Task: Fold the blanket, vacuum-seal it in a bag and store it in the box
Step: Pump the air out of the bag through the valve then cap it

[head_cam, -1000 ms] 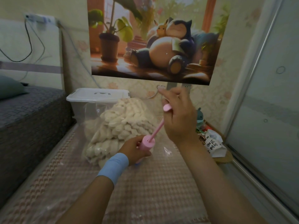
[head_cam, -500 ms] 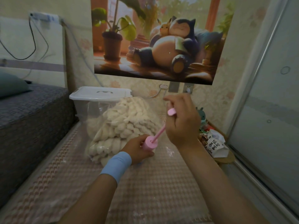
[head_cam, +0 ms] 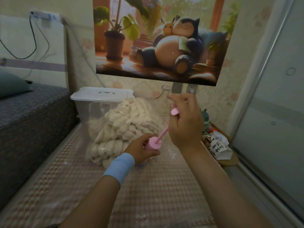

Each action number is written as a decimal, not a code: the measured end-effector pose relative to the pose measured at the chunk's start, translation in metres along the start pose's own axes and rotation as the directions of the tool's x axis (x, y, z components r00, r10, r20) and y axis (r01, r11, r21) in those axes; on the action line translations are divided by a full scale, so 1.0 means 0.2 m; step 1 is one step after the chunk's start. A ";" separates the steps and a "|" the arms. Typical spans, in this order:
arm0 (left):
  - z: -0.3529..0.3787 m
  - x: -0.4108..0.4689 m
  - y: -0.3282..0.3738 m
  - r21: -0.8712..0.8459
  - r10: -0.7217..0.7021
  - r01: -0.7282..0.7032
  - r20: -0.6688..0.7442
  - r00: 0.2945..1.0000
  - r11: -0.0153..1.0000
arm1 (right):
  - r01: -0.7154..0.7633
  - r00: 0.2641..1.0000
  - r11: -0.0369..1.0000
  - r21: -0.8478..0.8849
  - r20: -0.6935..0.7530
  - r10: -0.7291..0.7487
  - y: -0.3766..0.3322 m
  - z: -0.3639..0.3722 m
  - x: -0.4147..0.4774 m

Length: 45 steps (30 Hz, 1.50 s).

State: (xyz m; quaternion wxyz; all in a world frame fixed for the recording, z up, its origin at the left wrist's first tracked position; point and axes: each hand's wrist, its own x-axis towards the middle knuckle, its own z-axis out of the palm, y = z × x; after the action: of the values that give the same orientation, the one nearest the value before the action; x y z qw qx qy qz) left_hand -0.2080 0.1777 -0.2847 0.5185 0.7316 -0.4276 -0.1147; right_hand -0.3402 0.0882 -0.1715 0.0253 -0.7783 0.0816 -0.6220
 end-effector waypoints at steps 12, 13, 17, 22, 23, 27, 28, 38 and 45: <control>-0.02 -0.01 0.01 0.008 0.000 0.000 -0.018 1.000 1.000 | 0.048 0.991 0.998 0.043 0.126 -0.053 0.02 0.04 -0.02; -0.02 -0.01 0.01 0.020 0.007 -0.007 -0.005 1.000 1.000 | 0.039 0.999 0.996 0.085 0.008 -0.040 0.02 0.01 0.02; 0.00 -0.01 0.01 0.054 -0.006 0.005 0.009 1.000 0.999 | -0.027 0.989 1.000 0.014 0.144 0.025 0.04 0.07 -0.12; 0.01 -0.02 0.01 0.048 -0.023 0.022 0.028 0.999 0.999 | -0.053 0.660 0.997 -0.048 0.748 0.070 0.10 0.19 -0.36; 0.00 -0.02 0.01 0.038 -0.022 0.022 0.014 1.000 0.999 | -0.054 0.677 0.998 -0.018 0.735 0.050 0.10 0.17 -0.31; -0.03 -0.01 0.00 0.024 -0.009 0.009 -0.007 1.000 1.000 | 0.025 0.960 0.994 0.104 0.276 -0.053 0.04 0.03 -0.04; -0.03 0.00 0.00 0.028 -0.005 0.005 0.003 1.000 1.000 | 0.024 0.990 0.990 0.136 0.131 -0.042 0.02 0.00 0.01; 0.01 -0.02 0.02 0.039 0.018 -0.017 -0.042 0.999 0.999 | -0.055 0.739 0.996 -0.072 0.668 0.088 0.07 0.17 -0.29; 0.01 -0.02 0.00 0.052 0.026 -0.023 -0.066 0.997 0.998 | 0.021 0.996 0.995 0.102 -0.089 -0.011 0.00 0.00 0.01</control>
State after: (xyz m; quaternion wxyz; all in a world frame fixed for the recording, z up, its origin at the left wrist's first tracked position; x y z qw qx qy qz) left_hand -0.2120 0.1797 -0.2866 0.5148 0.7427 -0.4220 -0.0730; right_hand -0.3392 0.0876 -0.1695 0.0566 -0.7484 0.0444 -0.6594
